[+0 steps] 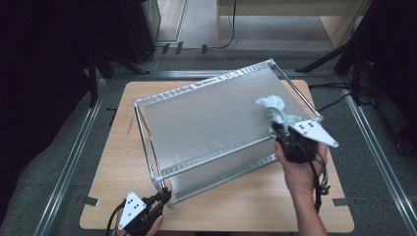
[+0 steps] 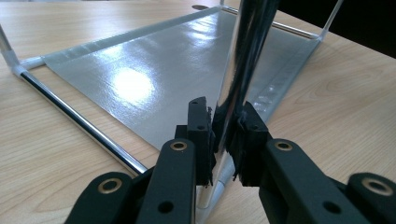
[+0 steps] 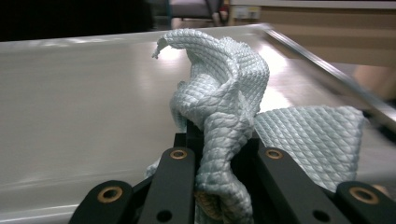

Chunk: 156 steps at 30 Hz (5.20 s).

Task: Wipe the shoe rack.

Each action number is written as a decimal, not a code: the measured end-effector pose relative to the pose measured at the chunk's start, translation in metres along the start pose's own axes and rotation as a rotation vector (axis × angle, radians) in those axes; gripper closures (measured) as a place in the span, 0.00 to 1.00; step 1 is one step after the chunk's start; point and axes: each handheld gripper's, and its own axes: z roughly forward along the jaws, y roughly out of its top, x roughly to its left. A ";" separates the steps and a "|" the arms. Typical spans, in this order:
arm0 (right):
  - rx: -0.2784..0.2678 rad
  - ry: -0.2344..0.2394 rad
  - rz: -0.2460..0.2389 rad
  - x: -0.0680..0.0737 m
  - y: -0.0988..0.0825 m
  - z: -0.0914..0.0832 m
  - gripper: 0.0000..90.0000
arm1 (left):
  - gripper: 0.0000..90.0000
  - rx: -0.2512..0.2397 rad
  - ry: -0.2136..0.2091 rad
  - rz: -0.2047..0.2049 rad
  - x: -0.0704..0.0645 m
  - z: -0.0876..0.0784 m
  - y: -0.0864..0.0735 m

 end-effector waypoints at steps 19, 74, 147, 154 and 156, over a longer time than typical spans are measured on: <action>-0.013 0.506 -0.208 0.204 -0.022 -0.021 0.91 | 0.88 0.007 -0.021 0.035 -0.009 0.003 0.000; 0.010 -0.174 -0.022 -0.053 -0.062 -0.017 0.90 | 0.88 0.021 0.040 -0.023 0.039 -0.016 0.001; 0.322 -0.148 0.070 -0.083 -0.139 0.033 0.89 | 0.87 0.003 -0.046 -0.013 0.011 0.006 0.001; 0.327 -0.026 0.015 -0.036 -0.137 0.036 0.88 | 0.87 0.003 -0.044 -0.015 0.010 0.006 0.001; 0.328 0.019 0.002 -0.020 -0.137 0.036 0.88 | 0.87 0.004 -0.046 -0.015 0.011 0.006 0.001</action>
